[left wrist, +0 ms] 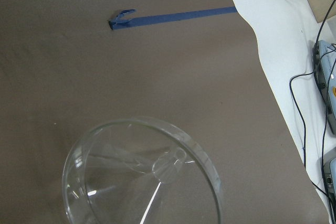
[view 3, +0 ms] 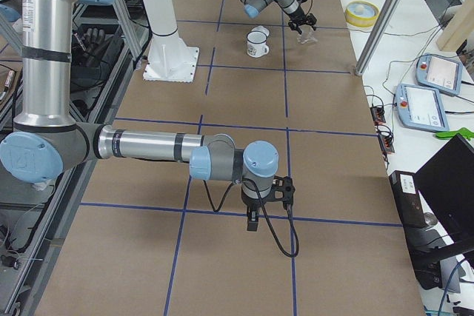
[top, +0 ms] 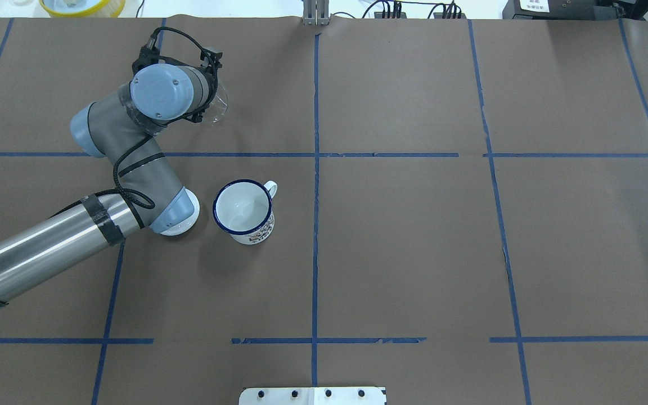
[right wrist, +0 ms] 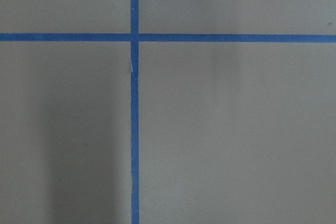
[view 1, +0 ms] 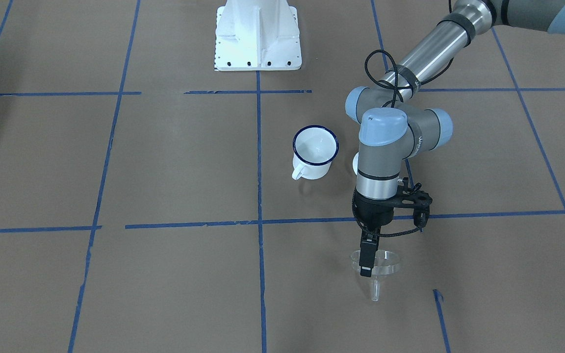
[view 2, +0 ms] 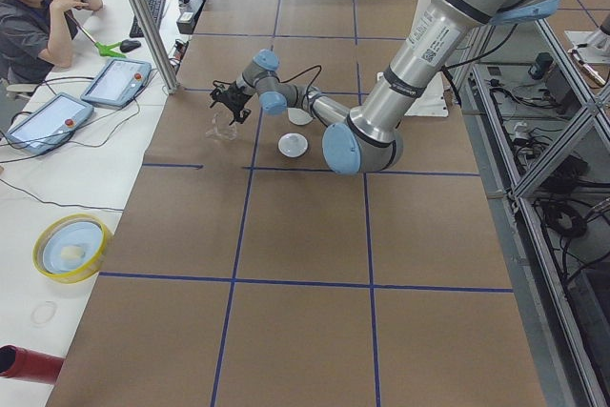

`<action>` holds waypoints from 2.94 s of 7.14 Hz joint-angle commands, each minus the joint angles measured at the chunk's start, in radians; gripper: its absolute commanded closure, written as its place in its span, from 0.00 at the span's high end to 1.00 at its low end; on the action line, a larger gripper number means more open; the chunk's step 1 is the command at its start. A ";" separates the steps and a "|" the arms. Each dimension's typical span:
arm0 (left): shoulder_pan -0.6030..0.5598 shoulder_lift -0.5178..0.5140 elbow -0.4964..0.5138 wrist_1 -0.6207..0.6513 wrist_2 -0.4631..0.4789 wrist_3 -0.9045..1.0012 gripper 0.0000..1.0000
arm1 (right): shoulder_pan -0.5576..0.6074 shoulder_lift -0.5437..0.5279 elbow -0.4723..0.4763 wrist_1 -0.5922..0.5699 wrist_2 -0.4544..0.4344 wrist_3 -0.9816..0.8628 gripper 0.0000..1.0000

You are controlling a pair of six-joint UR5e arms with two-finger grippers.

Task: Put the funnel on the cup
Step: 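Grasp the rim of the clear glass funnel with the left gripper, then lift the funnel and carry it over the open mug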

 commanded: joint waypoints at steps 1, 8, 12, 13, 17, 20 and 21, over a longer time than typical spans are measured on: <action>0.000 0.000 0.005 -0.020 0.006 0.002 0.51 | 0.000 0.000 0.000 0.000 0.000 0.000 1.00; -0.074 0.033 -0.206 0.071 -0.117 0.020 0.00 | 0.000 0.000 0.000 0.000 0.000 0.000 1.00; -0.077 0.089 -0.592 0.499 -0.398 0.340 0.00 | 0.000 0.000 0.000 0.000 0.000 0.000 1.00; -0.075 0.086 -0.625 0.588 -0.455 0.473 0.00 | 0.000 0.000 0.000 0.000 0.000 0.000 1.00; -0.035 -0.026 -0.661 0.956 -0.594 0.801 0.00 | 0.000 0.000 0.000 0.000 0.000 0.000 1.00; 0.039 -0.103 -0.583 1.002 -0.630 0.848 0.00 | 0.000 0.000 0.000 0.000 0.000 0.000 1.00; 0.069 -0.132 -0.542 1.000 -0.624 0.848 0.00 | 0.000 0.000 0.000 0.000 0.000 0.000 1.00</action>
